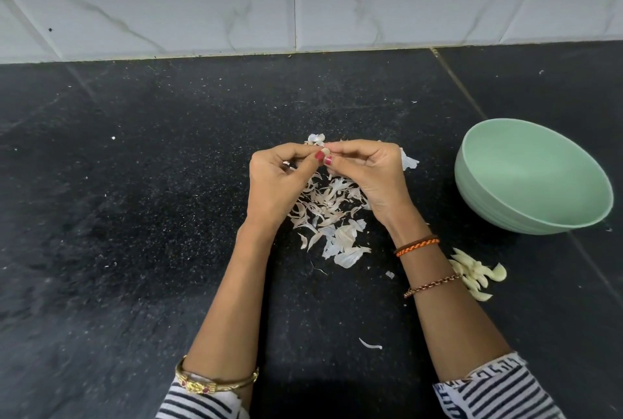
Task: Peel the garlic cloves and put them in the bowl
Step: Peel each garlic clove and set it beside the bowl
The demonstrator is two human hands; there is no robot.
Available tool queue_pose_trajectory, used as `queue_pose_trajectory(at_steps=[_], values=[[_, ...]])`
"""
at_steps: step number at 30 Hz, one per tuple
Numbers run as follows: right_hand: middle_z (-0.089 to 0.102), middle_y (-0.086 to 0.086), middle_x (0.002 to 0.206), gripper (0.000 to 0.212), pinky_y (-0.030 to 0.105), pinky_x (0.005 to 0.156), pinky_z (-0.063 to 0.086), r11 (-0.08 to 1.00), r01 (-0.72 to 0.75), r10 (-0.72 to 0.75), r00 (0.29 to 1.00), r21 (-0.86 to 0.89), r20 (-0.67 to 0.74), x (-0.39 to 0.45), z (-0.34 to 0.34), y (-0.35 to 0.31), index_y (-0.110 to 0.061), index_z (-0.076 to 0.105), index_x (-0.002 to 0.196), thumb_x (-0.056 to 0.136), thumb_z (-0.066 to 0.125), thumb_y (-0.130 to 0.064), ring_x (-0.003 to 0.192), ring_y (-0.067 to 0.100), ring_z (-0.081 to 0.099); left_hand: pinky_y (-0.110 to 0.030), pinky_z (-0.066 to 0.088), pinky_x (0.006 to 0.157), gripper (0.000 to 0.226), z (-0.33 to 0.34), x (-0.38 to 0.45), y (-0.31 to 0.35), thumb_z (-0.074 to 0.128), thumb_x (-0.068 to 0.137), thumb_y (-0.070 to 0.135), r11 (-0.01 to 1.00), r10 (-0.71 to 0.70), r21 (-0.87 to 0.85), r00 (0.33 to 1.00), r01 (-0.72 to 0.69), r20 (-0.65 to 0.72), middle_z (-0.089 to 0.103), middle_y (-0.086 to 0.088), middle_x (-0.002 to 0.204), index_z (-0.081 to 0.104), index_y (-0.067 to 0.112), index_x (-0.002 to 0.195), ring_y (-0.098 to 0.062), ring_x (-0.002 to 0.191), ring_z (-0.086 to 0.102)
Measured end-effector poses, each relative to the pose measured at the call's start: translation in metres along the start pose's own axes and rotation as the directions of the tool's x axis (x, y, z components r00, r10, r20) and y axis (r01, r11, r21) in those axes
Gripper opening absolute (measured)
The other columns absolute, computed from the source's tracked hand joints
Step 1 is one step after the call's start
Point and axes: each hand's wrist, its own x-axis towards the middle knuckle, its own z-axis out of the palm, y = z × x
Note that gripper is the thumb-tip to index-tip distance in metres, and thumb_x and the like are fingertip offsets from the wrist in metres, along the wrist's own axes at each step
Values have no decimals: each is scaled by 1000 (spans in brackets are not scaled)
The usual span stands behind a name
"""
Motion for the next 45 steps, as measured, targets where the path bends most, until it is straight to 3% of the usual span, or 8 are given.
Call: queue_pose_trajectory(at_steps=[9,20,25,28,32,35,36,45], values=[[71,-3,73,20,18,65,54,1000,-11,13,999,-29,40,-1,5,0,-5,70,88,76,66,11,68,10,67,-30,52,70,8,-1,0,-2,66,74,12,1000,-8,0,998,8,-57,69,-15,72,71,18,74,-24,69,62],[68,-3,74,21,19,66,54,999,-28,30,997,-29,69,-1,5,-5,-8,67,91,78,64,8,69,7,65,-7,39,52,22,1,2,7,60,81,-9,964,-222,-168,973,208,-69,64,12,53,66,8,67,5,51,54],[66,-3,69,25,16,62,52,995,-101,101,994,-21,28,-1,5,-6,-4,65,104,90,47,7,65,5,63,-19,30,47,29,-1,1,0,49,79,9,982,-183,-61,976,177,-115,41,0,51,46,0,52,-5,50,34],[63,1,71,28,16,61,50,995,-103,103,995,-19,12,0,5,-5,-5,63,109,91,44,6,65,5,61,-26,21,46,38,3,0,-3,45,81,18,994,-95,49,988,102,-122,28,8,46,28,14,46,-5,47,23],[63,3,71,26,17,61,50,996,-86,85,996,-31,-12,1,5,-5,-5,65,103,91,46,6,66,5,60,-24,30,46,43,3,0,-12,62,85,27,971,58,238,993,-30,-107,45,-3,46,51,3,51,-7,46,34],[66,-2,70,26,16,62,50,998,-59,58,998,-26,-37,1,5,-4,-5,64,107,89,50,7,66,4,61,-17,45,61,5,3,0,-13,66,83,10,962,85,266,991,-55,-104,65,5,73,70,13,83,-3,61,53],[67,-4,69,27,15,62,50,998,-54,53,998,-20,-39,1,5,-4,-8,62,110,88,52,6,66,3,62,-14,46,65,14,3,1,-12,65,83,5,964,71,263,991,-37,-118,66,7,81,69,16,91,0,65,55],[68,-1,85,25,14,63,50,986,50,-54,998,-159,-17,6,7,3,-8,65,104,83,62,5,71,2,64,-24,51,66,10,1,4,-6,64,86,11,987,-129,-112,987,119,-93,71,3,78,71,18,87,-19,73,61]])
